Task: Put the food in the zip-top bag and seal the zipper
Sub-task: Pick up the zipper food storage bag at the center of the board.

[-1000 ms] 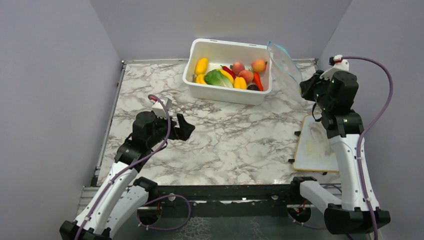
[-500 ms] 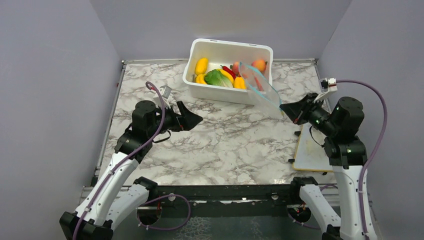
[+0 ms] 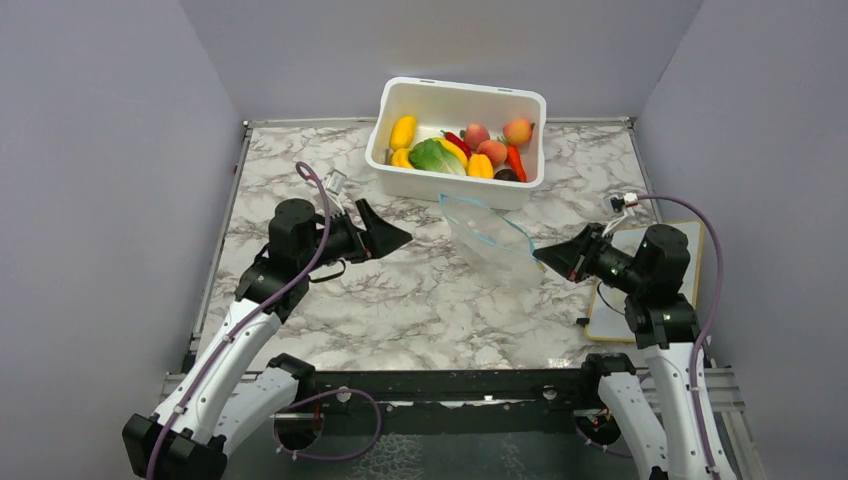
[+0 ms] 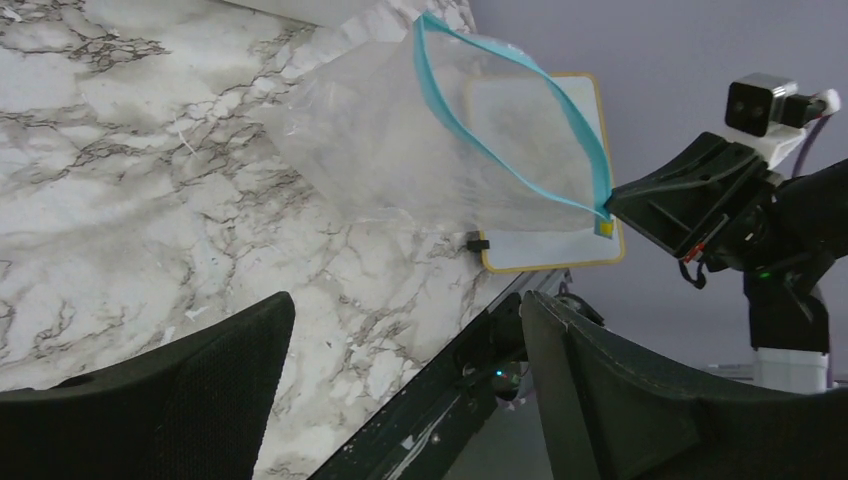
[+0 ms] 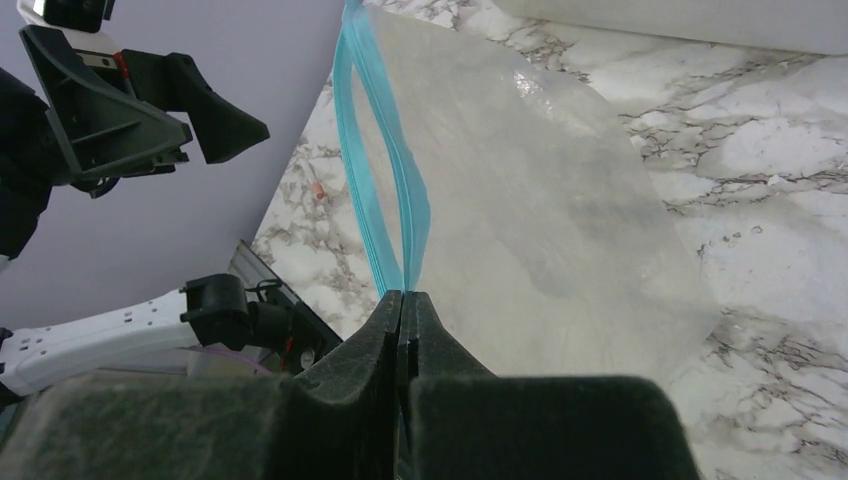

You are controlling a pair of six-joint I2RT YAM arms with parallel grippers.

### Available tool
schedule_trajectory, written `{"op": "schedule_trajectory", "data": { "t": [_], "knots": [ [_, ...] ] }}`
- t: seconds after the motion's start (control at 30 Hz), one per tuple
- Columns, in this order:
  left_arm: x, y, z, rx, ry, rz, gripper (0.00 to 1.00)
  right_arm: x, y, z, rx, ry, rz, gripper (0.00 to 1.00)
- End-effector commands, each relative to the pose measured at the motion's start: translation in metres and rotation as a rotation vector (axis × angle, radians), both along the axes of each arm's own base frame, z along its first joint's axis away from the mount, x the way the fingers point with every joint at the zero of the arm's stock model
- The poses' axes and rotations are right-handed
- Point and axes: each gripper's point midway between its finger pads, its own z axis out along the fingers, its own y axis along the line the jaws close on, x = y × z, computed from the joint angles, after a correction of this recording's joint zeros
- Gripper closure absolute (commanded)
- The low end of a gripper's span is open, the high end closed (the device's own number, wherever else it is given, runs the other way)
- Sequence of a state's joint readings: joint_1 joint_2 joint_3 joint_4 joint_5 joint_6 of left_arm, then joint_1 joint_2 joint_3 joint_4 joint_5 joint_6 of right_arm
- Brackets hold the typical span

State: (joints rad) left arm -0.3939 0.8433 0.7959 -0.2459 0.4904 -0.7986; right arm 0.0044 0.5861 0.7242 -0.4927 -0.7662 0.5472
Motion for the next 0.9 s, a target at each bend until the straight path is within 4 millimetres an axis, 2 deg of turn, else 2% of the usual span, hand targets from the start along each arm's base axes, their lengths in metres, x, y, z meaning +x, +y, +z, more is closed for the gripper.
{"op": "schedule_trajectory", "data": {
  "t": [0.0, 0.13, 0.3, 0.4, 0.53, 0.6, 0.7, 0.87],
  "knots": [
    [0.002, -0.006, 0.015, -0.160, 0.069, 0.043, 0.16, 0.001, 0.008, 0.010, 0.048, -0.052, 0.061, 0.99],
    [0.008, -0.012, 0.007, -0.271, 0.200, 0.089, 0.20, 0.006, 0.009, 0.008, 0.067, -0.045, 0.060, 0.99],
    [0.023, -0.013, 0.005, -0.355, 0.234, 0.148, 0.23, 0.033, 0.011, 0.007, 0.051, -0.035, 0.042, 0.99],
    [0.029, -0.016, 0.009, -0.409, 0.246, 0.152, 0.23, 0.046, 0.030, 0.006, 0.052, -0.022, 0.056, 0.99],
    [0.043, -0.014, 0.007, -0.401, 0.233, 0.197, 0.25, 0.056, 0.074, -0.002, -0.019, 0.000, 0.102, 0.99],
    [0.049, -0.013, 0.002, -0.385, 0.229, 0.222, 0.29, 0.055, 0.090, -0.005, -0.010, 0.016, 0.145, 0.99],
    [0.054, -0.012, -0.015, -0.348, 0.270, 0.249, 0.34, 0.054, 0.099, -0.002, 0.031, 0.013, 0.168, 0.99],
    [0.059, -0.021, -0.025, -0.361, 0.308, 0.215, 0.35, 0.045, 0.107, 0.004, 0.056, -0.005, 0.202, 0.99]
  ]
}}
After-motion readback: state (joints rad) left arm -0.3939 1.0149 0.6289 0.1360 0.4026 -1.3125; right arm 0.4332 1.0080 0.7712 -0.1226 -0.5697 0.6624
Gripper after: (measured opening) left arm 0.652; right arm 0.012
